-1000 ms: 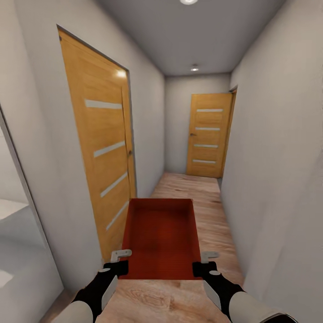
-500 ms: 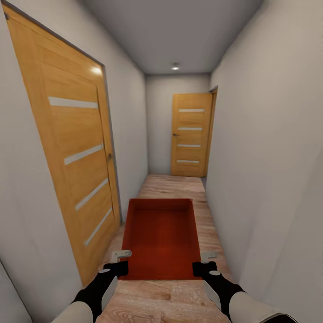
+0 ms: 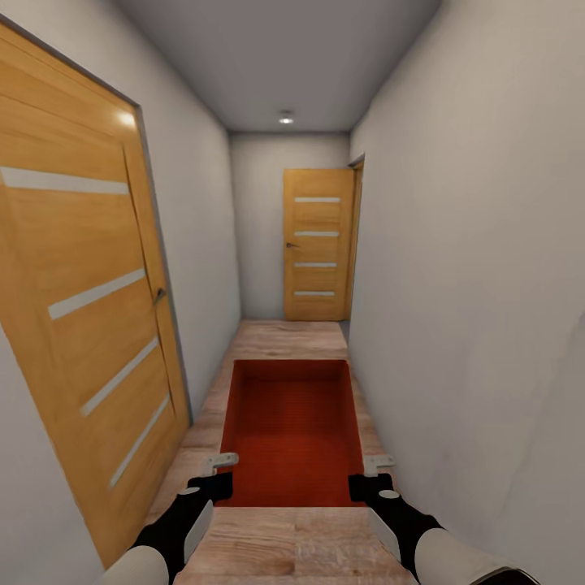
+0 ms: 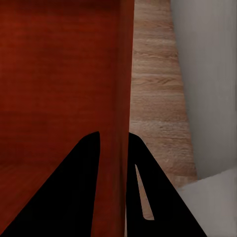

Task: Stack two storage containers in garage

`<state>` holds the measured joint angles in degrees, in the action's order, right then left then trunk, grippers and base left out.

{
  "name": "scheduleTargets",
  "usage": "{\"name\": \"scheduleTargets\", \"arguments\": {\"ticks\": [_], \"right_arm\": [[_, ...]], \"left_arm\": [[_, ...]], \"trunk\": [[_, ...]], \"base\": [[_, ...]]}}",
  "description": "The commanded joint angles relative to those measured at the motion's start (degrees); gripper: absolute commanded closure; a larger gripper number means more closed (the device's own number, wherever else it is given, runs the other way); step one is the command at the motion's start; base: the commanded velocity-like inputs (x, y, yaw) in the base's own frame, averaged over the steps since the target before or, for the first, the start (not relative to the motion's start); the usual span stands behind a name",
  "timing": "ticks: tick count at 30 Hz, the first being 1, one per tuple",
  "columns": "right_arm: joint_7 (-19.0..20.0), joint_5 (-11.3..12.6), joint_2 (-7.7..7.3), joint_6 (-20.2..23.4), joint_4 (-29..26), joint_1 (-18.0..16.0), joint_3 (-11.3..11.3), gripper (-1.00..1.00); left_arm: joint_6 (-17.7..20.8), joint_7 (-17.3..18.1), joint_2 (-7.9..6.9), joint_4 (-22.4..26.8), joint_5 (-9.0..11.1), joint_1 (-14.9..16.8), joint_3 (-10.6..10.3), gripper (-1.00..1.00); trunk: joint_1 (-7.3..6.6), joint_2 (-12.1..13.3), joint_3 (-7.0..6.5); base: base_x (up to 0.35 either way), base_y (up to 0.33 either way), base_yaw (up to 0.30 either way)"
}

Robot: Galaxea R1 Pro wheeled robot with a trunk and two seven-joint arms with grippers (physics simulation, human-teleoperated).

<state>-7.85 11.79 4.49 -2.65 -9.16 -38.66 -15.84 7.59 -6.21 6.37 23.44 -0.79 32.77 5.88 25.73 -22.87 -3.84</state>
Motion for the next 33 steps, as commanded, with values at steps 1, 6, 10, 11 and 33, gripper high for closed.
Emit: {"name": "scheduleTargets", "arguments": {"ticks": [1,6,10,11,33], "right_arm": [[-0.3,0.9,-0.02,-0.3,0.2,0.0,0.9,1.0],[-0.3,0.9,-0.08,-0.3,0.2,0.0,0.9,1.0],[-0.3,0.9,-0.08,-0.3,0.2,0.0,0.9,1.0],[-0.3,0.9,-0.09,-0.3,0.2,0.0,0.9,1.0],[-0.3,0.9,-0.08,-0.3,0.2,0.0,0.9,1.0]], "left_arm": [[0.4,-1.2,-1.18,0.9,-1.1,0.0,1.9,1.0],[0.4,-1.2,-1.14,0.9,-1.1,0.0,1.9,1.0],[0.4,-1.2,-1.1,1.0,-1.1,0.0,1.9,1.0],[0.4,-1.2,-1.1,1.0,-1.1,0.0,1.9,1.0],[0.4,-1.2,-1.1,0.9,-1.1,0.0,2.1,1.0]], "trunk": [[0.05,0.0,0.03],[0.05,0.0,0.03],[0.05,0.0,0.03],[0.05,0.0,0.03],[0.05,0.0,0.03]], "base": [[0.3,0.071,-0.057],[0.219,0.027,-0.017],[0.025,0.002,-0.001],[0.004,0.0,0.0],[0.204,0.0,0.0]]}}
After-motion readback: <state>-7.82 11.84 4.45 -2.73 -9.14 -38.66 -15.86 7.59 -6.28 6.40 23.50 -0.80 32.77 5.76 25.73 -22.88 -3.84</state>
